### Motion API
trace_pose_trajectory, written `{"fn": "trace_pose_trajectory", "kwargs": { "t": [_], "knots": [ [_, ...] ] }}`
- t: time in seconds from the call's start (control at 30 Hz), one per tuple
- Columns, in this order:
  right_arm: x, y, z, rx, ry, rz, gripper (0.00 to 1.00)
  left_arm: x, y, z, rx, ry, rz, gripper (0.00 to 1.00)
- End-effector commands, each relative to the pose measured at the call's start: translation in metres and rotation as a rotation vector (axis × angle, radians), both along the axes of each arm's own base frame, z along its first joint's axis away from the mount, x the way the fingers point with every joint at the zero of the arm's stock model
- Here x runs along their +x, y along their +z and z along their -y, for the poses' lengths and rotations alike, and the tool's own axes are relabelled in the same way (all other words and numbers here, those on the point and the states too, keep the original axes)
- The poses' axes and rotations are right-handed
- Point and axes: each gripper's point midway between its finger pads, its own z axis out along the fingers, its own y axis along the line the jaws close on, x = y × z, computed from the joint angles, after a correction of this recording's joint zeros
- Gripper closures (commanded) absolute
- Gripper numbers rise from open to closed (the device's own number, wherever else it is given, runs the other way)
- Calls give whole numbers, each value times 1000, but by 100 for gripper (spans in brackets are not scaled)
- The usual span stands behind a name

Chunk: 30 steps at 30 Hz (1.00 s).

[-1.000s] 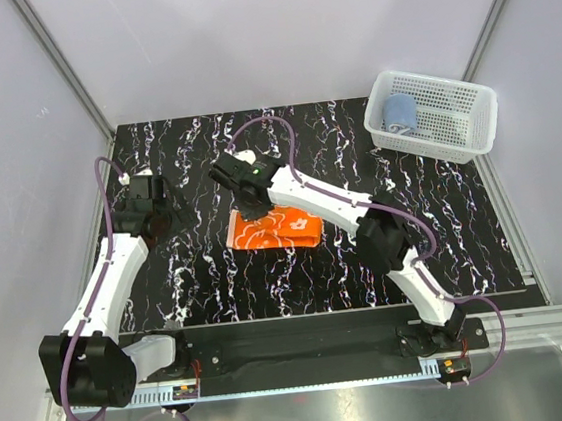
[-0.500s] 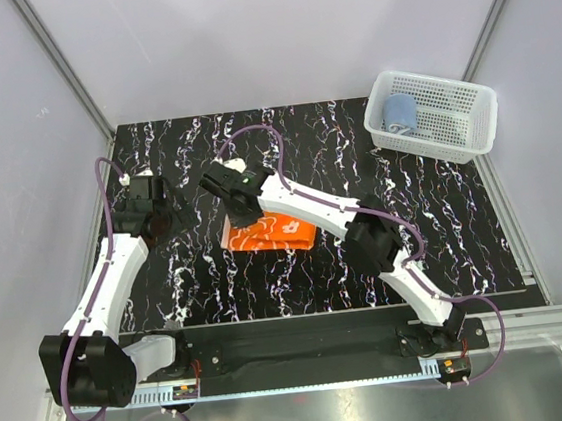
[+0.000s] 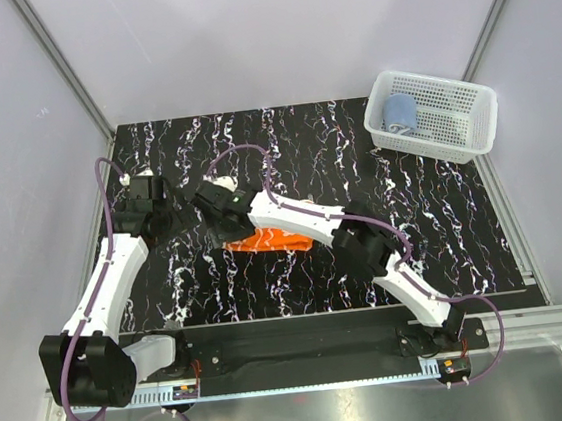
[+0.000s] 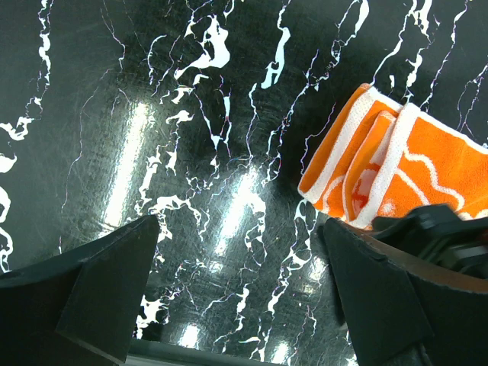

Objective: Roll the towels
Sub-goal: Fold the towel

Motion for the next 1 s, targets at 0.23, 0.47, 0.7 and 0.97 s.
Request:
{"fn": "trace_pose_trajectory", "kwargs": {
  "t": [0.23, 0.47, 0.7, 0.97],
  "knots": [
    [16, 94, 7, 129, -32, 218, 25, 11, 4, 6, -26, -33, 45, 4],
    [-10, 111, 97, 56, -181, 260, 16, 20, -7, 50, -127, -210, 3, 12],
    [-41, 47, 173, -143, -318, 174, 15, 23, -36, 99, -132, -293, -109, 14],
    [-40, 9, 219, -262, -419, 142, 15, 40, -49, 123, -174, -299, -122, 16]
  ]
}}
